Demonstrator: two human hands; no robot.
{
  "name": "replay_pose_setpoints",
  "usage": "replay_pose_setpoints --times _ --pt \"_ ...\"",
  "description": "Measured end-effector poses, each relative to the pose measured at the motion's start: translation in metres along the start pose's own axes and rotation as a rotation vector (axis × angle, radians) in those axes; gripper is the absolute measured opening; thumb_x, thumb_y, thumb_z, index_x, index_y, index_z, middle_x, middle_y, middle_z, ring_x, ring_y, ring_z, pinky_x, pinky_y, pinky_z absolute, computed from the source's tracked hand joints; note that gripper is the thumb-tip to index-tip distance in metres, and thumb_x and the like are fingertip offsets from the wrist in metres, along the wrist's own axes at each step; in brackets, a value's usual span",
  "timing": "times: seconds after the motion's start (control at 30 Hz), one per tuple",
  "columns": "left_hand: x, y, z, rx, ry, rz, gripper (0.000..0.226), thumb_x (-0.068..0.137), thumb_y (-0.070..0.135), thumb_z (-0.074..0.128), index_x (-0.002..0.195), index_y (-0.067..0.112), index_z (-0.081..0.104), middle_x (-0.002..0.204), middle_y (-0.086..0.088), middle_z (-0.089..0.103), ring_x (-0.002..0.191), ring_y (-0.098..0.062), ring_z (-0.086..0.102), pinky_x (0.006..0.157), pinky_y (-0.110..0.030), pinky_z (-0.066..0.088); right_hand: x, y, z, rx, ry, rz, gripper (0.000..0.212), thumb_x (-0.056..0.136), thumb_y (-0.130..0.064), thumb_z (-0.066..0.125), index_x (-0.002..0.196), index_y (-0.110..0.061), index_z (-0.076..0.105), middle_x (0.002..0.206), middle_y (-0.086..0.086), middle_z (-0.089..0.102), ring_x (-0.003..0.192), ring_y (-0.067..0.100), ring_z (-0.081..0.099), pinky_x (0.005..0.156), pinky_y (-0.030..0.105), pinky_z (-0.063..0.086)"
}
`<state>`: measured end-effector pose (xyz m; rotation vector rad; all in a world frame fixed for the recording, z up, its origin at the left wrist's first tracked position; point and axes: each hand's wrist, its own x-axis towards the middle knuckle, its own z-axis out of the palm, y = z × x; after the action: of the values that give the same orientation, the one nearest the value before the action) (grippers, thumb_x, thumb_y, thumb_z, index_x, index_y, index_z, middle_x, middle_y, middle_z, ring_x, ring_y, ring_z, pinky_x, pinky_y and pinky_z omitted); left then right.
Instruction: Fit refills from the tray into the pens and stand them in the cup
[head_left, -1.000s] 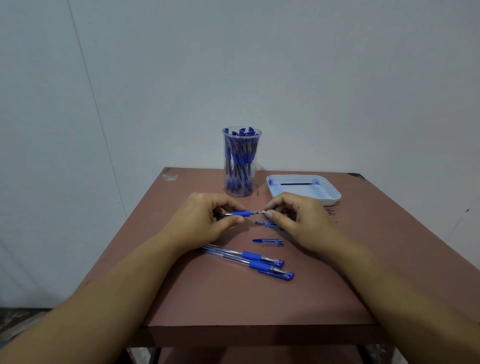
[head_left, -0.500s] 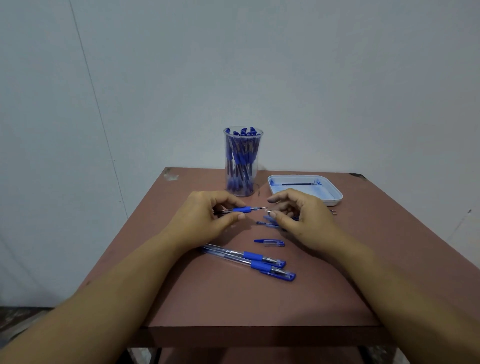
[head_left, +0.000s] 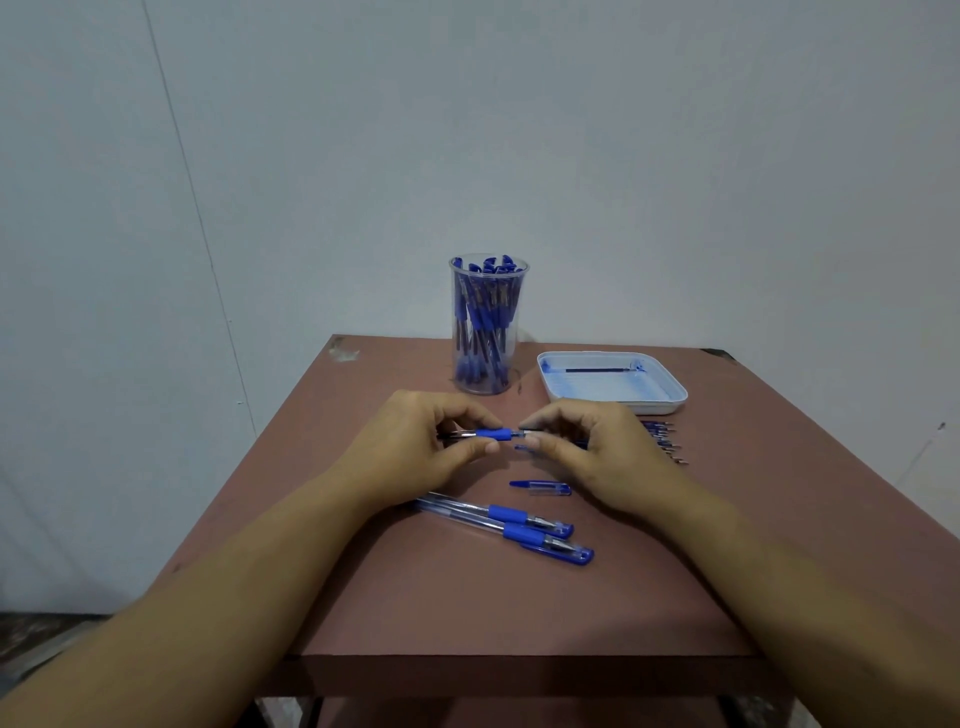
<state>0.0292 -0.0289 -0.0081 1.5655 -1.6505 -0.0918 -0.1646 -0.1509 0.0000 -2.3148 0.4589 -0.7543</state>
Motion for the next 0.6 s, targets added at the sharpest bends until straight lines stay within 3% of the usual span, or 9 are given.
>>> replay_pose_setpoints --times 0.1,0.17,0.23,0.33,0.47,0.53,0.6 --pt "-0.0005 0.0010 0.0014 -0.013 -0.003 0.009 0.015 0.082 0.032 0.078 0.095 0.038 0.074 0.079 0.011 0.073 0.070 -0.015 0.066 0.068 -0.038 0.055 -0.0002 -0.0017 -0.0004 -0.073 -0.026 0.003 0.027 0.091 -0.045 0.055 0.089 -0.026 0.073 0.071 -0.012 0.069 0.065 0.002 0.062 0.063 0.019 0.048" --pt "0.0000 0.0013 0.0019 -0.019 0.009 0.010 0.015 0.082 0.032 0.078 0.095 0.038 0.074 0.079 0.011 0.073 0.070 -0.015 0.065 0.067 -0.037 0.055 -0.0008 -0.0035 -0.0010 -0.077 -0.027 -0.016 0.030 0.088 -0.051 0.051 0.096 -0.028 0.069 0.075 -0.008 0.068 0.066 0.002 0.061 0.062 0.018 0.047" --pt "0.0007 0.0014 0.0017 -0.021 0.022 0.008 0.014 0.082 0.031 0.078 0.094 0.037 0.074 0.079 0.011 0.073 0.069 -0.016 0.065 0.067 -0.037 0.054 -0.0017 -0.0035 -0.0016 -0.046 0.019 -0.051 0.023 0.086 -0.043 0.063 0.105 -0.031 0.063 0.085 -0.009 0.065 0.070 0.001 0.058 0.066 0.011 0.045" --pt "0.0001 0.0021 0.0015 -0.019 0.023 0.007 0.016 0.082 0.029 0.079 0.094 0.038 0.074 0.078 0.012 0.072 0.068 -0.016 0.065 0.068 -0.037 0.054 -0.0001 -0.0023 -0.0010 -0.145 0.040 -0.121 0.012 0.088 -0.031 0.069 0.097 -0.023 0.067 0.082 -0.011 0.064 0.073 0.006 0.057 0.066 0.012 0.044" --pt "-0.0001 0.0028 0.0019 -0.025 0.012 0.011 0.016 0.082 0.029 0.078 0.096 0.036 0.075 0.080 0.013 0.073 0.070 -0.015 0.066 0.069 -0.036 0.055 0.0004 -0.0028 -0.0020 -0.199 0.004 -0.111 0.040 0.091 -0.051 0.049 0.090 -0.016 0.070 0.077 -0.007 0.064 0.073 0.008 0.058 0.064 0.020 0.045" --pt "0.0006 0.0030 0.0017 -0.017 0.011 0.023 0.016 0.082 0.030 0.078 0.096 0.037 0.074 0.081 0.013 0.073 0.070 -0.016 0.066 0.068 -0.036 0.054 -0.0012 -0.0043 -0.0020 -0.166 0.017 -0.121 0.030 0.088 -0.046 0.060 0.105 -0.022 0.067 0.085 -0.013 0.063 0.078 0.004 0.059 0.069 0.012 0.045" --pt "0.0005 0.0035 0.0015 -0.015 0.007 0.024 0.016 0.082 0.030 0.078 0.096 0.038 0.074 0.081 0.013 0.073 0.070 -0.015 0.066 0.068 -0.036 0.054 -0.0012 -0.0047 -0.0009 -0.199 0.030 -0.161 0.018 0.087 -0.032 0.070 0.101 -0.020 0.066 0.084 -0.016 0.061 0.078 0.001 0.058 0.070 0.010 0.043"
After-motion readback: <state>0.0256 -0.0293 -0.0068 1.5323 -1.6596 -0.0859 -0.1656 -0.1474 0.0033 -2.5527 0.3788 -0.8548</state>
